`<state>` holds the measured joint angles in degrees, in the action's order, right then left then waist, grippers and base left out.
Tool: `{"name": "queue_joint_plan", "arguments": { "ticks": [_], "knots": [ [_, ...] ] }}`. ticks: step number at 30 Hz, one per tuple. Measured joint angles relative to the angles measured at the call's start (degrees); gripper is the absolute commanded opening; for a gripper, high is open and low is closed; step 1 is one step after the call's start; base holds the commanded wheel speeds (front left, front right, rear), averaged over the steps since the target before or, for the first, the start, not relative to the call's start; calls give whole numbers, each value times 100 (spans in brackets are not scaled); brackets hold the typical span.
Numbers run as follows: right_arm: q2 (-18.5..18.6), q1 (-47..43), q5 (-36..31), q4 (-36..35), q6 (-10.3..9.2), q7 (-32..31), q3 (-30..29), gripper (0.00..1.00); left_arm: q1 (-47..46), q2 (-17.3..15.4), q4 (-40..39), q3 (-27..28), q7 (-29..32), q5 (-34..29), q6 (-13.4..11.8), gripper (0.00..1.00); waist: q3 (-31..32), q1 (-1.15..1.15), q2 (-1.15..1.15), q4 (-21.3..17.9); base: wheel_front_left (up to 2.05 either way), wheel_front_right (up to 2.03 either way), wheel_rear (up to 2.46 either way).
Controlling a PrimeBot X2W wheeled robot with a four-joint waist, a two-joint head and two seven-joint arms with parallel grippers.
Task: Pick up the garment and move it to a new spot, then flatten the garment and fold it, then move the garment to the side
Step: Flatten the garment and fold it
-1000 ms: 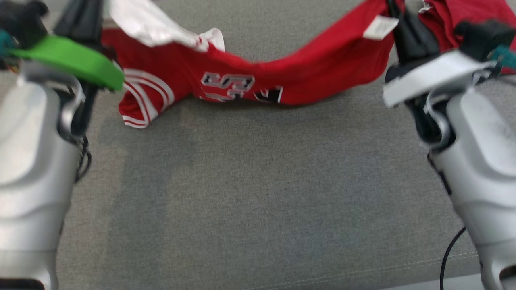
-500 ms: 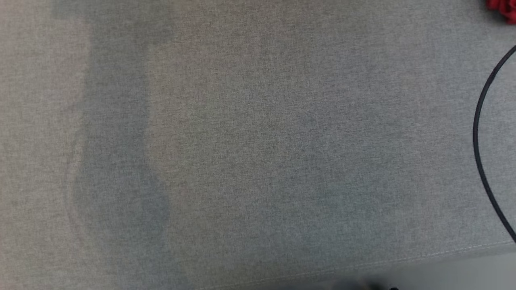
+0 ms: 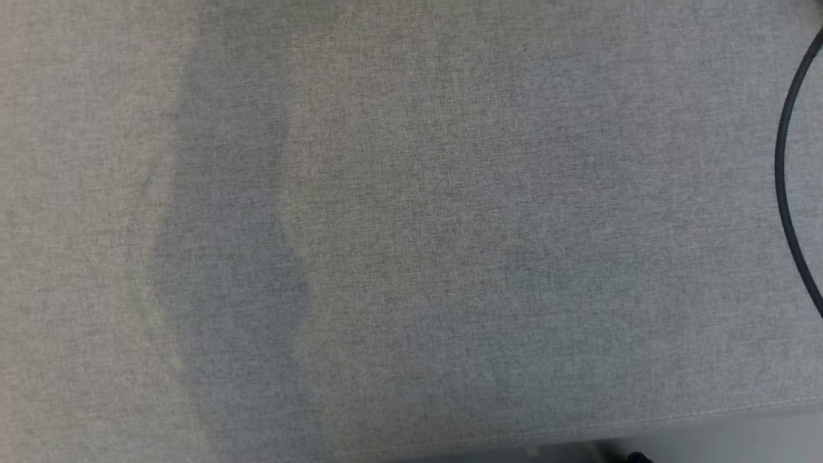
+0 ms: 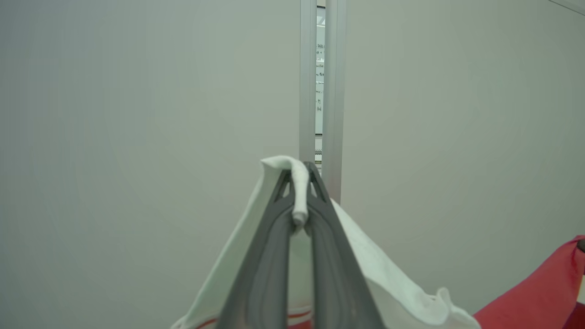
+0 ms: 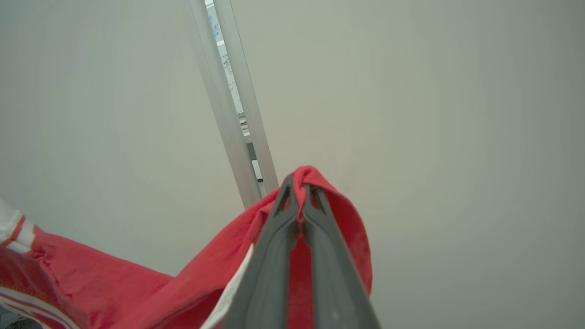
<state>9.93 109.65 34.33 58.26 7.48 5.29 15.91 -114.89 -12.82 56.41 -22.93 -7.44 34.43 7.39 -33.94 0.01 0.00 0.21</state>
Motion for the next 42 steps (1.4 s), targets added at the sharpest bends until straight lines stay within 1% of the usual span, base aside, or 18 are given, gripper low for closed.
{"name": "queue_joint_plan", "arguments": {
  "ticks": [2,4,6,8,10,14,17,20,23,25,27,29,36,42],
  "knots": [
    [3,-163,148,-38,0,79,105,0,205,-4,-43,-79,-132,156,0,0,-59,0,0,2,0,0,0],
    [1,-508,328,-182,0,209,238,0,581,-33,-186,-177,-283,352,0,0,-97,0,0,-20,0,0,0],
    [22,-1042,548,-471,0,278,509,0,1188,-97,-449,-343,-466,538,0,0,-83,0,0,-48,0,0,0],
    [149,-1525,817,-797,0,291,732,0,1777,-214,-733,-433,-568,731,0,0,-31,0,0,-63,0,0,0],
    [365,-2048,1094,-1162,-1,396,875,0,2407,-390,-1055,-469,-670,850,0,0,43,0,0,-61,0,0,0],
    [678,-3351,1628,-1850,0,549,1081,0,3849,-669,-1727,-167,-738,1021,-20,0,257,0,0,-68,0,0,0],
    [867,-4235,1911,-2340,0,662,1144,0,4916,-759,-2543,200,-753,987,-253,0,439,0,0,-83,0,0,0],
    [991,-5151,2141,-2748,0,755,1133,0,6087,-668,-3354,522,-757,920,-480,0,621,-1,0,-93,0,0,0],
    [1082,-6136,2216,-3107,0,846,1110,0,7268,-490,-4061,783,-757,816,-725,0,811,-1,0,-87,0,0,0],
    [1111,-6732,2282,-3295,0,871,1049,0,7878,-393,-4417,872,-758,746,-810,0,925,-1,0,-72,0,0,0],
    [1145,-7280,2284,-3448,0,893,1027,0,8468,-208,-4709,1032,-758,728,-928,0,1035,-1,0,-51,0,0,0],
    [1179,-7889,2305,-3612,0,901,925,0,9089,-140,-4904,1025,-758,635,-940,0,1173,-1,0,-20,0,0,0],
    [1163,-9323,2150,-3875,0,920,575,0,10652,169,-5156,1145,-758,530,-942,0,1602,-1,0,48,0,0,0],
    [1133,-10155,1769,-4236,0,832,278,0,11430,256,-5242,1003,-758,403,-893,0,1927,-1,0,94,0,0,0]
  ]
}}
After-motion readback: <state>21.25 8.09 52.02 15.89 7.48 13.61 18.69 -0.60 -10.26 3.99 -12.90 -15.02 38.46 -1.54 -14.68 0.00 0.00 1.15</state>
